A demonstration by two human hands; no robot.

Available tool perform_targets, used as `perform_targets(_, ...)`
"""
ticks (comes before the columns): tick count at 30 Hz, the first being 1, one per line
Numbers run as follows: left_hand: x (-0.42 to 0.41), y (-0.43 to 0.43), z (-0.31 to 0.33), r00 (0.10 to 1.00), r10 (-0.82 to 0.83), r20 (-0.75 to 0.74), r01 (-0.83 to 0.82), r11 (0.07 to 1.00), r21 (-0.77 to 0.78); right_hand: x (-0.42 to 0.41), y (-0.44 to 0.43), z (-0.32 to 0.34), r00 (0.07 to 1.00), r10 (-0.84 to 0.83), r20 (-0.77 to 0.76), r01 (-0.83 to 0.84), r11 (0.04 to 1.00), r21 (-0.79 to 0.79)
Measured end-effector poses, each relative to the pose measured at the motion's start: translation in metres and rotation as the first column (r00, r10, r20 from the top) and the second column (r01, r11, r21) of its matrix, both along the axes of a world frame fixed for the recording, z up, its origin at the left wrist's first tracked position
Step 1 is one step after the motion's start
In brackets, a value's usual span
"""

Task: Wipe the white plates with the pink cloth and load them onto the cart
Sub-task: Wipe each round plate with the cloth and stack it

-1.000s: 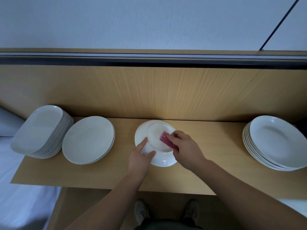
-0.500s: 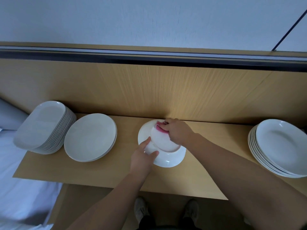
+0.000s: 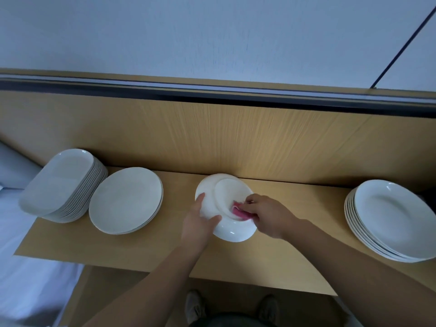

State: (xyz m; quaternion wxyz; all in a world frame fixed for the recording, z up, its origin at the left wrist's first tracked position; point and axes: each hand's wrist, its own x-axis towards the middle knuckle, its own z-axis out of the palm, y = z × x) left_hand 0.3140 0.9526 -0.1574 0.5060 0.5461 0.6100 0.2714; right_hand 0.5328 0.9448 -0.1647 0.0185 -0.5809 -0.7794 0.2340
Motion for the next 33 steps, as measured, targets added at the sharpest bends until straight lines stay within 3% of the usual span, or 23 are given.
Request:
perform_targets(3, 0.007, 0.005, 0.012, 0.998, 0.044, 0.043, -0.045, 0.999, 0.029, 0.015, 0.004, 0.020, 0.997, -0.066, -0.046, 0.068, 0.996, 0.054)
perform_targets(8, 0.027, 0.005, 0.034, 0.982, 0.164, 0.094, -0.154, 0.983, -0.103, 0.030, 0.011, 0.048, 0.988, -0.104, -0.113, 0.117, 0.986, 0.119)
perform_targets(13, 0.050, -0.003, 0.053, 0.990, 0.137, 0.031, -0.136, 0.990, -0.040, 0.046, 0.008, 0.059, 0.982, -0.114, -0.149, 0.136, 0.980, 0.142)
perform_targets(20, 0.044, -0.020, 0.077, 0.951, 0.038, -0.306, 0.027, 0.979, 0.204, 0.061, 0.005, 0.073, 0.977, -0.099, -0.189, 0.139, 0.967, 0.212)
perform_targets(24, 0.020, -0.030, 0.080, 0.854, 0.059, -0.517, 0.163, 0.913, 0.373, 0.054, 0.008, 0.075, 0.973, -0.031, -0.229, 0.088, 0.966, 0.244)
perform_targets(33, -0.056, -0.036, 0.081, 0.650, 0.133, -0.748, 0.250, 0.892, 0.376, 0.007, 0.025, 0.078, 0.967, 0.094, -0.236, -0.020, 0.955, 0.295)
